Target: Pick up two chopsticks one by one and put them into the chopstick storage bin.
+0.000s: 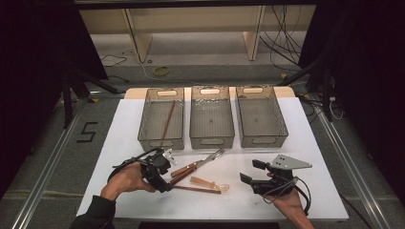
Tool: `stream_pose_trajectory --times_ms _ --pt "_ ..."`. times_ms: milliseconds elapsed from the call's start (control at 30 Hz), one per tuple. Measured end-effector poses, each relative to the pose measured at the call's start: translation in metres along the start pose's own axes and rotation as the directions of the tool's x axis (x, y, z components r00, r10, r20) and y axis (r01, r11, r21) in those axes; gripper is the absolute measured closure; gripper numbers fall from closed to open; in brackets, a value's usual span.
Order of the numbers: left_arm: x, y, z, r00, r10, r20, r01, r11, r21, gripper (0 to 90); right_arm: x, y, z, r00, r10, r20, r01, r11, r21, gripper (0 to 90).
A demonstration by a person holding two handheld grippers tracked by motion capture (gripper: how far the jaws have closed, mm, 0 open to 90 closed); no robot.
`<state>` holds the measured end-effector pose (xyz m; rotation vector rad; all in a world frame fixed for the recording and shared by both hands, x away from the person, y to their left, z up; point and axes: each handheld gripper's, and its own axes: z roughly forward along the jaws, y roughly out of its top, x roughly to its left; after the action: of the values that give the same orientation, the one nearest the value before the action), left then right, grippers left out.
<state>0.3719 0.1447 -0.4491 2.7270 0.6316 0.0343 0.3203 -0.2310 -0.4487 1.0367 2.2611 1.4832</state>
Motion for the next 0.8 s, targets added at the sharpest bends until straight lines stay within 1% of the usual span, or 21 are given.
stream_pose_trajectory --times_ms 67,100,167,233,333,433,467,567,633,667,700,733,767,800 --pt "0.001 -0.001 0.004 1.0 0.001 0.008 -0.001 0.9998 0.02 37.1 0.0 0.0 0.0 1.0 0.0 0.0 0.0 1.0 0.0 27.4" --pt "0.001 -0.001 0.006 0.9999 0.005 0.012 -0.006 0.9997 0.023 39.8 0.0 0.0 0.0 1.0 0.0 0.0 0.0 1.0 0.0 27.4" --pt "0.002 -0.001 0.009 0.9996 0.017 0.021 -0.018 0.9989 0.043 41.2 0.0 0.0 0.0 1.0 0.0 -0.001 0.0 1.0 0.0 27.4" --pt "0.002 -0.002 0.013 0.9997 0.019 0.017 -0.02 0.9986 0.05 43.2 0.0 0.0 0.0 1.0 0.0 -0.001 0.0 1.0 0.001 27.4" --pt "0.001 -0.001 0.015 0.9991 0.029 0.029 -0.031 0.9979 0.057 47.7 0.0 0.0 0.0 1.0 -0.001 -0.001 0.001 1.0 0.001 27.4" --pt "0.0 -0.001 0.017 0.9989 0.037 0.027 -0.039 0.9971 0.065 50.5 0.0 0.0 0.0 1.0 0.0 -0.002 0.0 1.0 0.001 27.4" --pt "0.001 -0.001 0.017 0.9984 0.049 0.029 -0.051 0.9958 0.076 51.7 0.0 0.0 0.0 1.0 -0.001 -0.002 0.001 1.0 0.001 27.4" --pt "-0.001 0.0 0.019 0.9974 0.065 0.032 -0.067 0.9939 0.087 53.8 0.0 0.0 0.0 1.0 0.0 -0.003 0.0 1.0 0.001 27.4" --pt "-0.003 0.001 0.02 0.996 0.082 0.035 -0.085 0.9912 0.101 56.3 0.0 0.0 0.001 1.0 0.001 -0.002 -0.001 1.0 0.002 27.4" --pt "-0.004 0.001 0.021 0.9955 0.092 0.026 -0.094 0.9899 0.107 57.1 0.0 0.0 0.001 1.0 0.001 -0.003 -0.001 1.0 0.003 27.4" --pt "-0.004 0.002 0.021 0.995 0.097 0.022 -0.099 0.9886 0.114 58.4 0.0 0.0 0.001 1.0 0.001 -0.003 -0.001 1.0 0.004 27.4" --pt "-0.006 0.002 0.02 0.9949 0.096 0.029 -0.099 0.9879 0.119 60.4 0.0 0.0 0.001 1.0 0.0 -0.003 0.0 1.0 0.003 27.5" --pt "-0.007 0.002 0.02 0.9927 0.116 0.034 -0.119 0.9841 0.132 62.1 0.0 0.0 0.001 1.0 0.001 -0.003 -0.001 1.0 0.003 27.4" --pt "-0.009 0.002 0.021 0.9924 0.118 0.033 -0.122 0.9837 0.133 63.4 0.0 0.0 0.001 1.0 0.001 -0.003 -0.001 1.0 0.003 27.4"
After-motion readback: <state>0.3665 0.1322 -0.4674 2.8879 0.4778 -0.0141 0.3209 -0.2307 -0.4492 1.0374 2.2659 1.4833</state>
